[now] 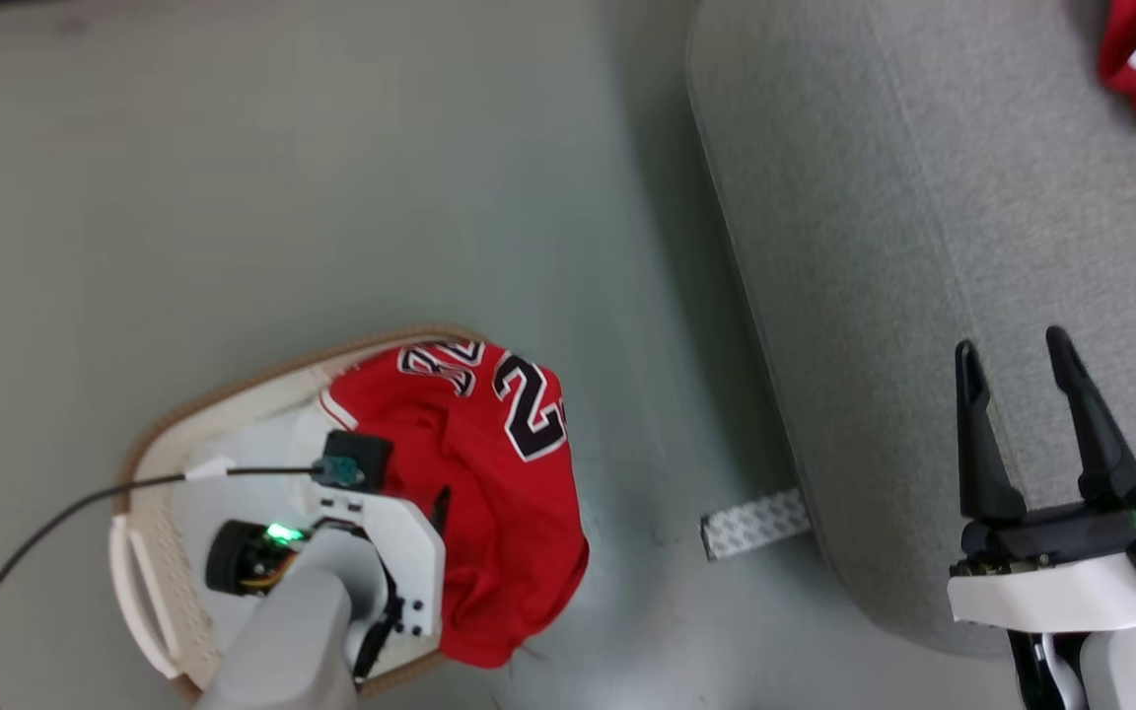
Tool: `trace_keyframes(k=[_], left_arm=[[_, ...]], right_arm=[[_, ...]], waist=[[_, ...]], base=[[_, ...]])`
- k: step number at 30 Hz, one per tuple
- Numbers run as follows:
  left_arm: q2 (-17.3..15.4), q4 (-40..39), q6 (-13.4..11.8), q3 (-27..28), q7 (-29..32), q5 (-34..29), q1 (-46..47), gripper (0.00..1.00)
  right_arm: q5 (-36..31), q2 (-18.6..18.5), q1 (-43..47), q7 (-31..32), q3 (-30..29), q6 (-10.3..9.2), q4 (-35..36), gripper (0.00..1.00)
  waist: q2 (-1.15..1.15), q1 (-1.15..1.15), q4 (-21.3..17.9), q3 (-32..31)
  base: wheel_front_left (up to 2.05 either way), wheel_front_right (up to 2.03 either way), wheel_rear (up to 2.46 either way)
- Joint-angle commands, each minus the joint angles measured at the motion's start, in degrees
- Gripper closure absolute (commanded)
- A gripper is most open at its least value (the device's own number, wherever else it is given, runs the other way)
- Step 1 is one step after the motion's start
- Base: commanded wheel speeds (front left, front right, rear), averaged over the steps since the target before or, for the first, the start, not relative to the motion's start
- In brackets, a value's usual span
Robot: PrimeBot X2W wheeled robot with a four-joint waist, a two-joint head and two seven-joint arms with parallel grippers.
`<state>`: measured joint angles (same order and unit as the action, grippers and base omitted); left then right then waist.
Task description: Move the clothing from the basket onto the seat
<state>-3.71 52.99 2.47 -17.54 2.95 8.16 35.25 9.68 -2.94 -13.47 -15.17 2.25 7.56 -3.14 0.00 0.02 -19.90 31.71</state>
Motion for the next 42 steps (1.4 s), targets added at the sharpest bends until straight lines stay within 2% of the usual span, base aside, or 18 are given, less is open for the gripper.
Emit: trace_keyframes(k=[1, 5, 11, 12, 13, 20, 29, 36, 42], left_arm=[[-0.84, 1.17, -0.06, 0.08, -0.24, 0.03, 1.48, 0.00], [-1.97, 4.78, -0.28, -0.52, -0.27, -0.76, 4.89, 0.00], [-2.16, 8.90, 1.28, -1.44, -0.57, -0.73, 9.17, 0.00], [-2.17, 9.40, 1.32, -1.59, -0.93, -0.78, 9.72, 0.30], [-2.15, 9.84, 1.23, -1.60, -1.60, -0.68, 10.13, 1.00], [-1.02, 11.46, 1.53, -1.85, -7.30, 0.80, 10.29, 1.00], [0.55, 6.66, 2.17, -2.64, -14.36, 4.35, 5.77, 1.00], [0.76, -4.15, 2.58, -5.86, -13.70, 8.19, 0.93, 1.00], [0.74, -18.24, -0.07, -9.01, -9.18, 10.53, -3.65, 1.00]], right_arm=[[0.32, 0.07, -1.27, 0.03, -0.04, -0.14, 0.73, 0.00], [0.75, 0.08, -2.42, 0.03, -0.03, -0.14, 1.79, 0.00], [1.59, 0.07, -3.54, 0.03, 0.45, -0.14, 2.32, 0.00], [1.76, 0.06, -3.80, 0.03, 0.49, -0.14, 2.37, 0.00], [1.91, 0.06, -3.93, 0.03, 0.53, -0.14, 2.35, 0.00], [2.41, 0.06, -3.31, 0.03, -0.33, -0.14, 0.73, 0.00], [0.27, 0.02, 0.01, 0.03, -2.86, -0.14, -0.79, 0.00], [-1.77, -0.03, 3.70, 0.03, -5.19, -0.14, -2.16, 0.00], [-2.53, -0.02, 7.61, 0.03, -6.88, -0.14, -3.28, 0.00]], waist=[[0.00, -0.02, -1.62, 4.36], [0.00, -0.02, -1.98, 7.82], [0.00, -0.02, -2.51, 11.92], [0.00, -0.02, -2.59, 12.26], [0.00, -0.02, -2.62, 12.39], [0.00, -0.02, -0.48, 8.78], [0.00, -0.02, 6.95, -2.61], [0.00, -0.02, 12.18, -12.05], [0.00, -0.02, 14.93, -19.57]], base=[[0.00, 0.00, 0.00], [0.00, 0.00, 0.00], [0.00, 0.00, 0.00], [0.00, 0.00, 0.00], [0.00, 0.00, 0.00], [0.00, 0.00, 0.00], [0.00, 0.00, 0.00], [0.00, 0.00, 0.00], [0.00, 0.00, 0.00]])
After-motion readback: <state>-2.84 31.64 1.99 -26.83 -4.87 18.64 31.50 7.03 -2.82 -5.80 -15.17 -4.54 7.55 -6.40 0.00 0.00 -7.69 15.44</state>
